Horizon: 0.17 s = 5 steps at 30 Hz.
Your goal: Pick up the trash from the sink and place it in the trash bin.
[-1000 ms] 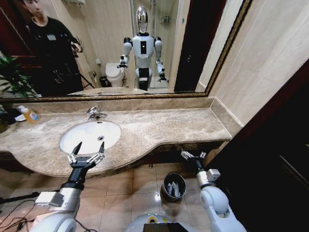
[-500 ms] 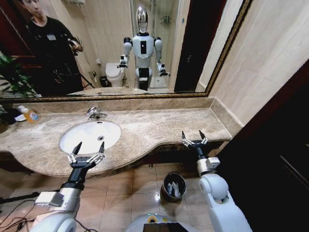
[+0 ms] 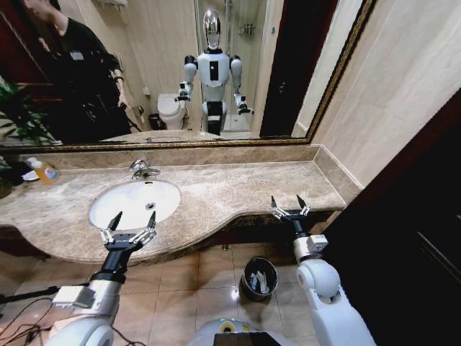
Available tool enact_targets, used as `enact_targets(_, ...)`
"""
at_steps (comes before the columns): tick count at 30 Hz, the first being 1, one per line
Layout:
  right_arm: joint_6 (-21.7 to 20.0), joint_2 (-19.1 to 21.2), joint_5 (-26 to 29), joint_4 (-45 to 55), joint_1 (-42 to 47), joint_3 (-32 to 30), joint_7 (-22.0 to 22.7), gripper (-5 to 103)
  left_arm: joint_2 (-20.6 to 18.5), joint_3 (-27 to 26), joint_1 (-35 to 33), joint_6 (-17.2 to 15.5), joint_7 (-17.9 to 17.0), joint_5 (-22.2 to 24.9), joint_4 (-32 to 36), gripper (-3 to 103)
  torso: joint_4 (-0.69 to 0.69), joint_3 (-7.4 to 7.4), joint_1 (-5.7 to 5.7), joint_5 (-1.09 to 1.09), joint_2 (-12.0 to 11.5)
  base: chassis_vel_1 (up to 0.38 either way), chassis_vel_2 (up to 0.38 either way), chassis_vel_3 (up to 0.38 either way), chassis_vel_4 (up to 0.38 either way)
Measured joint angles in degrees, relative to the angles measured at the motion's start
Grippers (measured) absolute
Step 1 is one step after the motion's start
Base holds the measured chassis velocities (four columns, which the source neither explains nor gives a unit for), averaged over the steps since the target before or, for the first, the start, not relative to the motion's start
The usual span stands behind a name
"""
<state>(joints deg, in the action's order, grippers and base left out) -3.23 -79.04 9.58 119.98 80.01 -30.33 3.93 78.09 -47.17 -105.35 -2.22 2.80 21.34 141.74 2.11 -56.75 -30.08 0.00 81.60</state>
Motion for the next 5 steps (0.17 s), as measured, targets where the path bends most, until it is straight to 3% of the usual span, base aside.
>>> enact_targets(5, 0.0, 0.0, 0.0, 0.0, 0.0, 0.0, 0.0, 100, 0.0, 0.0, 0.0, 0.0, 0.0, 0.0, 0.0, 100, 0.00, 0.00, 0.00, 0.00, 0.0, 0.000, 0.000, 0.000, 0.000)
